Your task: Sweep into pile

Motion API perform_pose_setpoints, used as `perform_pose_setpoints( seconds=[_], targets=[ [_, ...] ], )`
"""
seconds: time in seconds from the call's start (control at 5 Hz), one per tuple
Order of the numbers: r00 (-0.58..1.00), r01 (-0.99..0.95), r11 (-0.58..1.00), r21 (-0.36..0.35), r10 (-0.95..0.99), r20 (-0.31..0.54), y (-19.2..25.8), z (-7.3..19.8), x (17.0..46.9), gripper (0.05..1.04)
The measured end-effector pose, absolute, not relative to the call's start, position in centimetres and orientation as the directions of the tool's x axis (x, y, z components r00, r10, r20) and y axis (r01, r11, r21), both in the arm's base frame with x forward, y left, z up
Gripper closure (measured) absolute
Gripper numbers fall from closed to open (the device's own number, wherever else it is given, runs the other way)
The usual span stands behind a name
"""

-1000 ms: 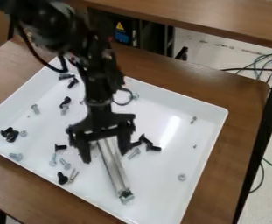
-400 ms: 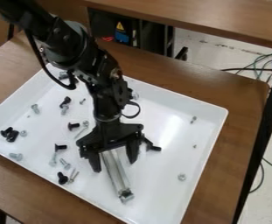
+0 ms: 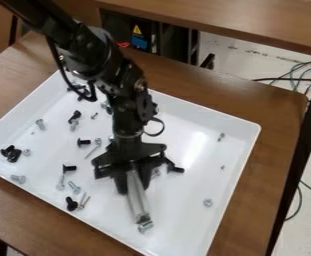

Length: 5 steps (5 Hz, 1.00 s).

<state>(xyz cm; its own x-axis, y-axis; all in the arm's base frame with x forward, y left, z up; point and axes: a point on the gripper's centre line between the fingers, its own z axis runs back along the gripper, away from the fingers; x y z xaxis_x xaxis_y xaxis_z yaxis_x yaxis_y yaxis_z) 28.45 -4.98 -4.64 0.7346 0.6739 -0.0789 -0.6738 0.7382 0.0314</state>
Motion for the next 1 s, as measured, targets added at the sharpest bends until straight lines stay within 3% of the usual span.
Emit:
perform_pose_setpoints(
  seconds=[0.2,0.4,0.6,0.8,1.0],
  targets=[
    [0.743,-0.661,0.749,0.057,0.663,-0.088,-4.9,-4.5,28.1,0.720],
    [0.776,-0.619,0.782,0.074,0.624,-0.098,-5.0,-2.0,27.7,0.720],
    [0.880,-0.453,0.885,0.109,0.464,-0.105,-6.1,0.5,28.0,0.720],
    [0.959,-0.252,0.961,0.113,0.263,-0.104,-9.1,1.2,27.6,0.720],
    [0.992,-0.042,0.997,0.071,0.050,-0.118,-12.5,2.1,27.4,0.720]
  ],
)
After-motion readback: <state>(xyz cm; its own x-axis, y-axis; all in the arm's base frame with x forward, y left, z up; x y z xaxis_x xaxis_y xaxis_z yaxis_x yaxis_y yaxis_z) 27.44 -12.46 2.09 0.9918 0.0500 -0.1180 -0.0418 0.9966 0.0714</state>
